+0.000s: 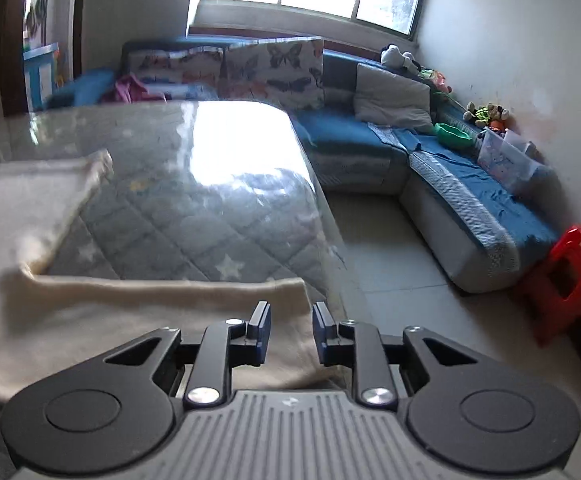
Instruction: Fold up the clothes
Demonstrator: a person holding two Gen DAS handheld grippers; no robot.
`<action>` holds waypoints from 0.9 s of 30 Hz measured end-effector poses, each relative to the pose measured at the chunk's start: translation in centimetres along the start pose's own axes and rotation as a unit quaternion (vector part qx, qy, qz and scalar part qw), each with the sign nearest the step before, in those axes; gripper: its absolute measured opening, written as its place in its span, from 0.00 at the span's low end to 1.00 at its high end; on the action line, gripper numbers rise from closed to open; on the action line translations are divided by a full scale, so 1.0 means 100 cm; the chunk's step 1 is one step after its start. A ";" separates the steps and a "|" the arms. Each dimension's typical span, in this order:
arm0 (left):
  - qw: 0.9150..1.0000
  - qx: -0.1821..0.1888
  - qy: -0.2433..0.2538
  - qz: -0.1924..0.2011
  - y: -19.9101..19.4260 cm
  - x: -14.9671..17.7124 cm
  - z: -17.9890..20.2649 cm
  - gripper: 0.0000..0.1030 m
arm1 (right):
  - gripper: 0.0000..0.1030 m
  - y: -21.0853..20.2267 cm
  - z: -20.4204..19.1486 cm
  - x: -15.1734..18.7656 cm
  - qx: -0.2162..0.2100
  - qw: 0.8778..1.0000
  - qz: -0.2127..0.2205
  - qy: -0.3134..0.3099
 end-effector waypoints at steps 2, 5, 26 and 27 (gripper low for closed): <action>1.000 0.000 0.005 0.002 0.000 0.001 0.003 0.21 | 0.31 -0.001 -0.005 0.000 -0.031 1.000 0.003 0.002; 1.000 0.008 0.008 0.002 -0.001 0.001 0.008 0.21 | 0.33 0.009 -0.014 0.002 -0.056 0.998 -0.002 -0.007; 0.966 -0.199 -0.153 0.065 -0.065 0.004 -0.110 0.21 | 0.38 -0.004 -0.075 0.000 -0.137 0.990 0.013 -0.039; 0.959 -0.224 -0.163 0.063 -0.067 0.005 -0.123 0.21 | 0.38 -0.003 -0.078 0.001 -0.140 0.989 0.010 -0.040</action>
Point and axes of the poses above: each gripper's, at about its wrist camera, not at the fingertips, and y roughly the way its jaws point, z to its right, x to its underside, the point moved 1 cm from there along y, roughly the way its jaws point, and after that the axes turned 6 degrees about -x, right-handed, at the moved point
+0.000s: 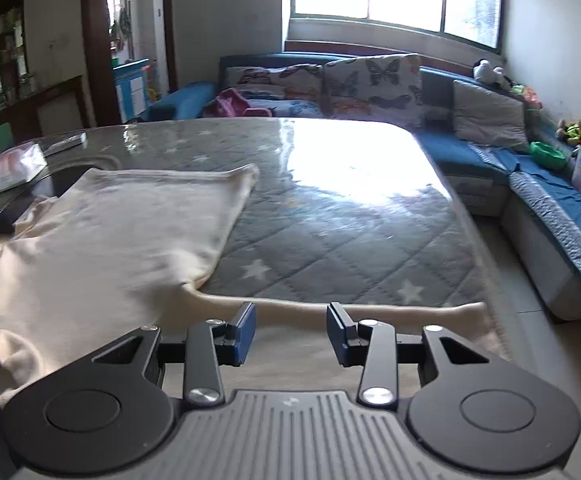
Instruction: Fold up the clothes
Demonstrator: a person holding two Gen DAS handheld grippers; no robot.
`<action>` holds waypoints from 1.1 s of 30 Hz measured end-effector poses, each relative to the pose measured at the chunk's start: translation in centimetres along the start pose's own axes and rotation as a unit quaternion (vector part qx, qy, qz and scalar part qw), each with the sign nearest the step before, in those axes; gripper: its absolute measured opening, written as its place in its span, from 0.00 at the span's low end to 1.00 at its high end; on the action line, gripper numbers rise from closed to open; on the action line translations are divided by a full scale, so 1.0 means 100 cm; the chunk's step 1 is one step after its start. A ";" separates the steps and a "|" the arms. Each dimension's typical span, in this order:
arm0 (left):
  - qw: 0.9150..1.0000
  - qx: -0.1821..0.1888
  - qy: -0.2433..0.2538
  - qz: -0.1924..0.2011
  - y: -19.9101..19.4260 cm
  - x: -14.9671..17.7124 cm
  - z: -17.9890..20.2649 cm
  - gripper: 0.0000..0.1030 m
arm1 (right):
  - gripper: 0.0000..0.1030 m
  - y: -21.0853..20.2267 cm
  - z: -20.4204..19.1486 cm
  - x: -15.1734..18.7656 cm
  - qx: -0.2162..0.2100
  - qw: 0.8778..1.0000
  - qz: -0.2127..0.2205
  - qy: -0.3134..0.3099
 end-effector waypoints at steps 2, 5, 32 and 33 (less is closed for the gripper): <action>0.999 -0.052 -0.013 -0.002 0.011 -0.004 -0.024 0.21 | 0.38 0.003 -0.005 0.003 -0.002 1.000 -0.005 -0.003; 0.994 -0.107 -0.031 -0.014 0.032 -0.007 -0.054 0.21 | 0.38 0.005 -0.006 0.007 -0.004 1.000 -0.009 0.005; 0.975 -0.191 -0.116 -0.008 0.030 0.007 -0.120 0.02 | 0.47 0.016 -0.009 0.013 -0.001 1.000 -0.025 0.015; 0.972 -0.202 -0.124 -0.003 0.020 0.010 -0.125 0.02 | 0.47 0.016 -0.009 0.013 -0.001 1.000 -0.025 0.014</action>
Point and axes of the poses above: each gripper's, at about its wrist camera, not at the fingertips, and y roughly the way its jaws point, z to its right, x to its underside, the point moved 1 cm from there along y, roughly the way its jaws point, and after that the axes turned 6 degrees about -x, right-handed, at the moved point
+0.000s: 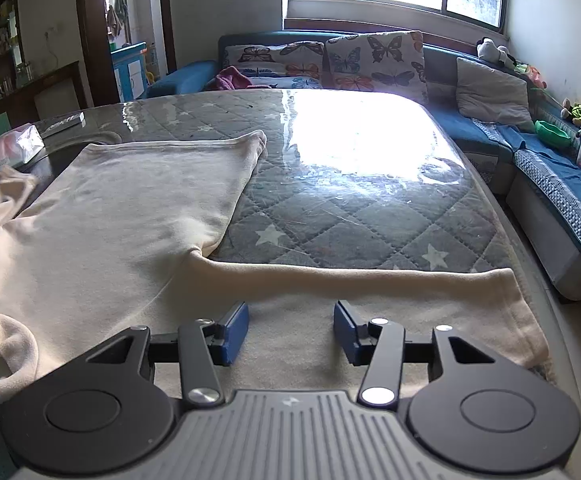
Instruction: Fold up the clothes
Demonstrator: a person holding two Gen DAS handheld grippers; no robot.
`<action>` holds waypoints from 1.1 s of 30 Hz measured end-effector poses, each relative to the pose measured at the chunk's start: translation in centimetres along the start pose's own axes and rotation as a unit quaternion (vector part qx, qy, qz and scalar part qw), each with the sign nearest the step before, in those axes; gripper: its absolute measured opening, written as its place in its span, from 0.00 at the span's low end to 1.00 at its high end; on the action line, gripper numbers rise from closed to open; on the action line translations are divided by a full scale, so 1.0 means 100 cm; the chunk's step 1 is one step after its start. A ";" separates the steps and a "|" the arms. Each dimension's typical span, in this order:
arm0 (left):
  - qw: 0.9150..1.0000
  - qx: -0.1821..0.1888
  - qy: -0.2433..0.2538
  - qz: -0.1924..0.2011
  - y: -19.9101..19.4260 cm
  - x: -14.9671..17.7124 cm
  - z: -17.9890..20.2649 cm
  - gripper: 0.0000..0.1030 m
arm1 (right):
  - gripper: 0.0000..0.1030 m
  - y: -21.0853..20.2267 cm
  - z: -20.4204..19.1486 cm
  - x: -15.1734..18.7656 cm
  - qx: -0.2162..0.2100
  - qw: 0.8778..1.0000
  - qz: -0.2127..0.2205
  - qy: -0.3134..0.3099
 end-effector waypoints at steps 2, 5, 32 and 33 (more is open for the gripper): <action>1.000 -0.021 -0.020 0.002 -0.013 0.004 -0.017 0.02 | 0.47 0.000 0.000 0.000 0.000 1.000 0.000 -0.002; 0.998 -0.049 -0.049 0.002 -0.031 0.013 -0.043 0.02 | 0.48 0.000 0.000 0.000 0.000 1.000 0.000 -0.004; 0.994 -0.056 -0.079 -0.043 -0.043 0.054 -0.081 0.06 | 0.48 -0.015 -0.152 -0.029 -0.227 0.949 -0.019 -0.215; 0.994 -0.055 -0.080 -0.045 -0.042 0.054 -0.081 0.05 | 0.48 -0.012 -0.164 -0.028 -0.244 0.942 -0.025 -0.230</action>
Point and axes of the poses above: each gripper's, at about its wrist camera, not at the fingertips, and y roughly the way its jaws point, z to its right, x to its underside, the point moved 1 cm from there along y, roughly the way its jaws point, and after that the axes turned 6 degrees about -x, right-handed, at the moved point
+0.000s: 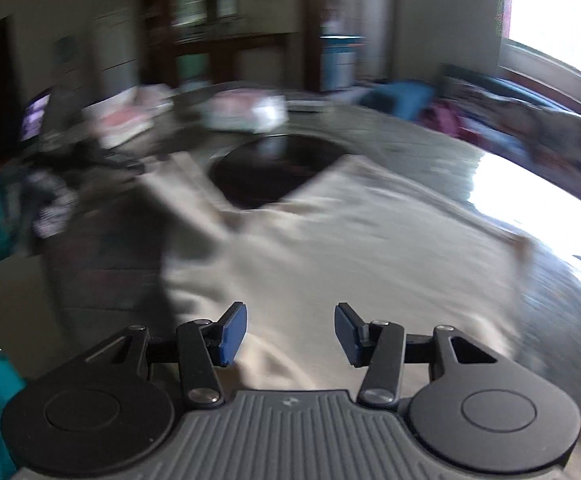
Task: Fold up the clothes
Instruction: 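Grasp the sweatshirt sleeve with the left gripper and lift it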
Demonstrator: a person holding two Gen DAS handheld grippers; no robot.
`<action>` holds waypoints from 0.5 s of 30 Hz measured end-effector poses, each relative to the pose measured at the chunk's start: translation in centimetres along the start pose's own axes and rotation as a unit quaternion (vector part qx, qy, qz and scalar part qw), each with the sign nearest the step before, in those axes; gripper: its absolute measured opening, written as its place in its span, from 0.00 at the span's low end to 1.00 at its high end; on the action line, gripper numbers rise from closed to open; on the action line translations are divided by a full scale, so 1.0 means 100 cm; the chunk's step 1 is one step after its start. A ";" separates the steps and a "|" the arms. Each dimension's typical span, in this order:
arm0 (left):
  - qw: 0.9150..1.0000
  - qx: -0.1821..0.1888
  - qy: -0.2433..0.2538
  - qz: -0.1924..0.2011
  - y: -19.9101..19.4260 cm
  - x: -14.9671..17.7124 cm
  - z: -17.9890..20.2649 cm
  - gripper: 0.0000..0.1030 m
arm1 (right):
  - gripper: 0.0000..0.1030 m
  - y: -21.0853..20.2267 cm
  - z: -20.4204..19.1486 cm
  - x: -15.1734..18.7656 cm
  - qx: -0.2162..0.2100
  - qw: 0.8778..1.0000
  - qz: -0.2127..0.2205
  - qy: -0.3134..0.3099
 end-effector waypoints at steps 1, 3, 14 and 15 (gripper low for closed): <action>1.000 0.000 0.001 0.000 0.001 0.000 0.000 0.05 | 0.47 0.007 -0.007 -0.003 -0.014 1.000 -0.005 -0.012; 1.000 0.001 0.001 0.000 0.003 0.000 0.001 0.04 | 0.46 0.019 -0.022 -0.007 -0.034 0.999 -0.015 -0.039; 0.999 0.020 -0.008 0.038 -0.011 -0.017 0.001 0.02 | 0.12 0.062 -0.073 -0.006 -0.059 0.991 -0.044 -0.113; 0.999 0.023 -0.008 0.044 -0.013 -0.019 0.001 0.02 | 0.05 0.062 -0.074 -0.006 -0.057 0.991 -0.042 -0.114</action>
Point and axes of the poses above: each gripper's, at about its wrist camera, not at the fingertips, and y roughly the way its jaws point, z to its right, x to its underside, the point moved 1 cm from there along y, roughly the way its jaws point, and after that the axes turned 6 degrees about -x, right-handed, at the moved point
